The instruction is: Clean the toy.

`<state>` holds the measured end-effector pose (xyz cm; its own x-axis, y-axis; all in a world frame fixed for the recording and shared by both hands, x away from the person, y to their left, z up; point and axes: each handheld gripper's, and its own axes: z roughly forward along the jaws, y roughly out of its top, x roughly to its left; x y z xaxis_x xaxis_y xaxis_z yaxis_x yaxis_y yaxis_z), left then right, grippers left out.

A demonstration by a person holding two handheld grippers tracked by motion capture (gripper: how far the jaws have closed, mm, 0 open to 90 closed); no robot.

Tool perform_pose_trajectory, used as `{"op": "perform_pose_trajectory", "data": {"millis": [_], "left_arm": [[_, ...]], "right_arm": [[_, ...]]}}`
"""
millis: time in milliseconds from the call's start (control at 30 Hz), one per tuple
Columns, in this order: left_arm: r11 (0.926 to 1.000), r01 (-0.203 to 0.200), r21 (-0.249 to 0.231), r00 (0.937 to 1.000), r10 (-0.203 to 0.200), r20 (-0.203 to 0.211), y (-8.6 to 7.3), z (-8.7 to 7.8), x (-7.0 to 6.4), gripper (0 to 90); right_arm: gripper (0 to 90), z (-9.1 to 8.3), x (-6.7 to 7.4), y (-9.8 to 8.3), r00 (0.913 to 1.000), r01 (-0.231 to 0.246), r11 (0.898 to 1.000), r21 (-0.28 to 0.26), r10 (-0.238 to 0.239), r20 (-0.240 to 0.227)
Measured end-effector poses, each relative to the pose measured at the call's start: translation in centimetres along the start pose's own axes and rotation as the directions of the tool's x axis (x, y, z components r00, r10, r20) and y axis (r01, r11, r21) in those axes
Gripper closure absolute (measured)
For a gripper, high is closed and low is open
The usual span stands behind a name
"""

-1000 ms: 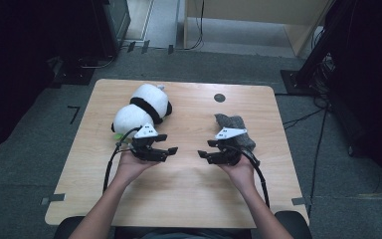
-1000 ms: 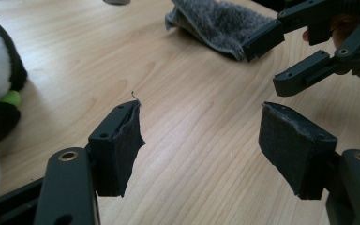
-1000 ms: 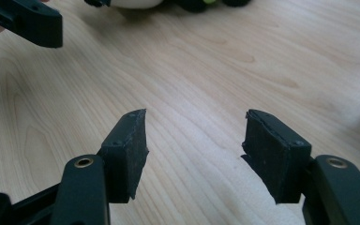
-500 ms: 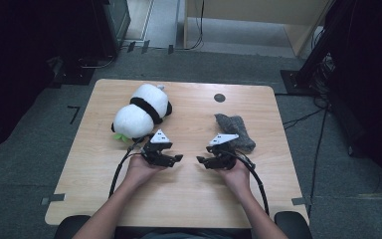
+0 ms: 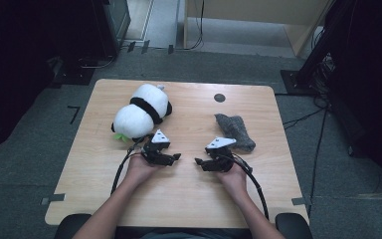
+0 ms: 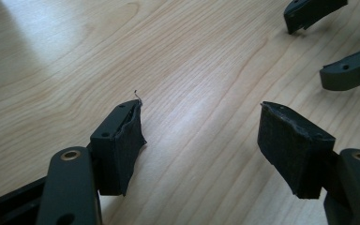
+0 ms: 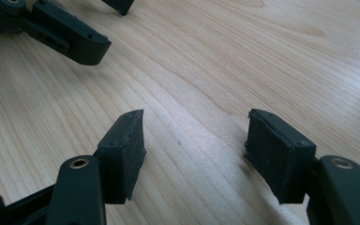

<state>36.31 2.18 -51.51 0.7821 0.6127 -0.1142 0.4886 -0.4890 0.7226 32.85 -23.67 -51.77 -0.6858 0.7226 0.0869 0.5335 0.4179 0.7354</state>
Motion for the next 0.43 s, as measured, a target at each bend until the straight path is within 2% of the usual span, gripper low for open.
{"op": "perform_pose_trajectory", "data": {"millis": [100, 433], "left_arm": [[0.9999, 0.013, -0.005, 0.9999, -0.013, 0.002, -0.04, -0.06, 0.2, 30.9], [1.0, 0.0, -0.005, 1.0, 0.0, -0.005, -0.06, 0.03, 0.04, 29.8]], "right_arm": [[37.5, -0.03, -0.04, -0.04, 1.0, 0.0, 1.0, 0.0, 0.0, -0.001], [33.6, 0.01, -0.05, -0.22, 0.9999, -0.002, 1.0, -0.016, 0.002, -0.014]]}}
